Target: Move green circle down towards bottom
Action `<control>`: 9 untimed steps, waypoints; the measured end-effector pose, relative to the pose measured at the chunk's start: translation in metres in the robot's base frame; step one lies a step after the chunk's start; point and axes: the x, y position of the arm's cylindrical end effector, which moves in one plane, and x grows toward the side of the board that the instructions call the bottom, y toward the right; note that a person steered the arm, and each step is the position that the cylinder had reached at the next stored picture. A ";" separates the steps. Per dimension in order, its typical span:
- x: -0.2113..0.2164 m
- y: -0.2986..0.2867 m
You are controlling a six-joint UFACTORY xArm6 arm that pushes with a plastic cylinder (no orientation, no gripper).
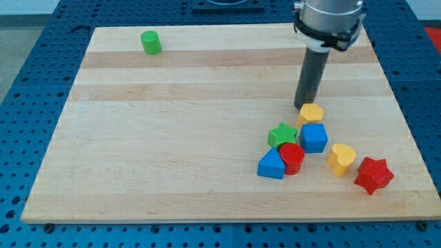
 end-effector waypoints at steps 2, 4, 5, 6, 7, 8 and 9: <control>-0.005 0.006; -0.106 0.002; -0.150 -0.006; -0.193 -0.019; -0.247 -0.052; -0.247 -0.098; -0.245 -0.158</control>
